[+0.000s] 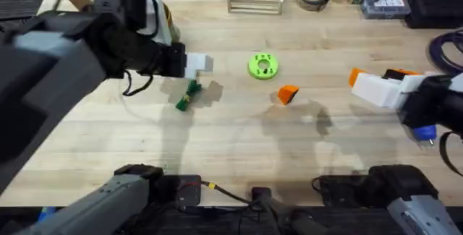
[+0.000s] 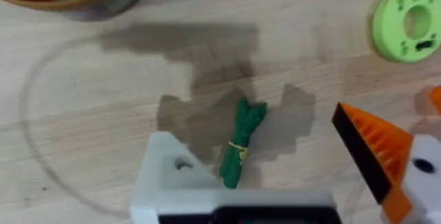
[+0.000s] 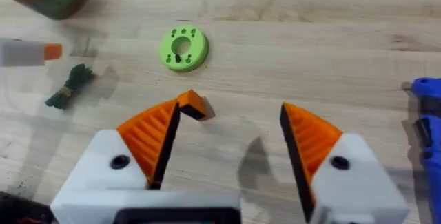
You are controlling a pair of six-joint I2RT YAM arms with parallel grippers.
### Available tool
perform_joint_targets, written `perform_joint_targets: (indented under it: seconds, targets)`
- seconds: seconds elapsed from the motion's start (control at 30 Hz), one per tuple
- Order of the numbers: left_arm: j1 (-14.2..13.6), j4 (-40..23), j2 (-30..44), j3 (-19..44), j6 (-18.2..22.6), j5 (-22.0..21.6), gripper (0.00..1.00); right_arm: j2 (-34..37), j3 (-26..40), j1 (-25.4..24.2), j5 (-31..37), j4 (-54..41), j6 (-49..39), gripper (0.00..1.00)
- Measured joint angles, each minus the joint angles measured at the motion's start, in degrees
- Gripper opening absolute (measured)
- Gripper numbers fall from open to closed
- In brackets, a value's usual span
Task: Pick up the gripper from the table and insert it into the empty holder that is missing its gripper. Then pick up a screw, insert it into the mounting hole, and use the screwdriver to tighten it. Finally, clean up the table by picking up the vegetable and placing it into the bucket.
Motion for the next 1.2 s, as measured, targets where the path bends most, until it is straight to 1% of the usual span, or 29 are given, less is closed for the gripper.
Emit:
perform_joint_targets:
  seconds: [0.03,0.07,0.1,0.17,0.2,0.23,0.27,0.3,0.33,0.37,0.4,0.43,0.47,0.5,0.53,0.57,0.7,0.83,0.9,1.03,1.2]
  targets:
    - [0.0,0.3,-1.6,0.0,0.0,0.0,0.991,0.0,0.0,0.0,0.0,0.0,0.0,0.884]
    - [0.0,0.6,-3.0,0.0,-0.1,0.0,0.947,0.0,0.0,0.0,0.0,0.0,0.0,0.885]
    - [0.0,1.0,-4.9,0.0,0.0,0.0,0.805,0.0,0.0,0.0,0.0,0.0,0.0,0.885]
    - [0.0,1.7,-8.8,0.0,0.0,0.0,0.481,0.0,0.0,0.0,0.0,0.0,0.0,0.885]
    - [0.0,2.1,-10.6,0.0,0.0,0.0,0.345,0.0,0.0,0.0,0.0,0.0,0.0,0.885]
    - [0.0,2.6,-12.8,0.0,0.0,0.0,0.178,0.0,0.0,0.0,0.0,0.0,0.0,0.885]
    - [0.0,3.0,-14.8,0.0,0.1,0.0,0.054,0.0,0.0,0.0,0.0,0.0,0.0,0.885]
    - [0.0,3.5,-16.7,0.0,0.0,0.0,0.018,0.0,0.0,0.0,0.0,0.0,0.0,0.885]
    - [0.0,4.2,-18.9,0.0,0.2,0.0,0.034,0.0,0.0,0.0,0.0,0.0,0.0,0.885]
    - [0.0,4.7,-20.6,0.0,0.2,0.0,0.136,0.0,0.0,0.0,0.0,0.0,0.0,0.885]
    - [0.0,5.1,-22.6,0.0,0.2,0.0,0.298,0.0,0.0,0.0,0.0,0.0,0.0,0.885]
    - [0.0,5.4,-24.2,0.0,0.2,0.0,0.436,0.0,0.0,0.0,0.0,0.0,0.0,0.885]
    - [0.0,5.7,-26.1,0.0,0.2,0.0,0.617,0.0,0.0,0.0,0.0,0.0,0.0,0.885]
    - [0.0,5.9,-27.6,0.0,0.2,0.0,0.775,0.0,0.0,0.0,0.0,-0.1,0.0,0.885]
    - [0.0,6.0,-28.9,0.0,0.2,0.0,0.917,0.0,0.0,0.0,0.0,-0.3,0.0,0.885]
    - [0.0,6.1,-30.3,0.0,0.0,0.0,0.973,0.0,0.0,0.0,0.0,-1.0,0.0,0.885]
    - [0.0,6.3,-33.6,0.0,0.0,0.0,0.992,0.0,0.0,0.0,0.0,-4.4,0.0,0.885]
    - [0.0,6.0,-34.6,0.1,-0.3,0.0,0.992,0.0,0.0,0.0,0.0,-9.0,0.0,0.885]
    - [0.0,5.9,-34.6,0.1,-1.1,0.4,0.992,0.0,0.0,0.0,0.0,-11.9,0.0,0.885]
    - [0.0,5.9,-34.5,0.1,-3.9,2.6,0.992,0.0,0.0,0.0,-0.1,-17.3,0.2,0.884]
    - [0.0,4.6,-34.5,0.1,-5.7,3.8,0.993,0.0,0.0,0.0,-0.4,-17.5,0.2,0.885]
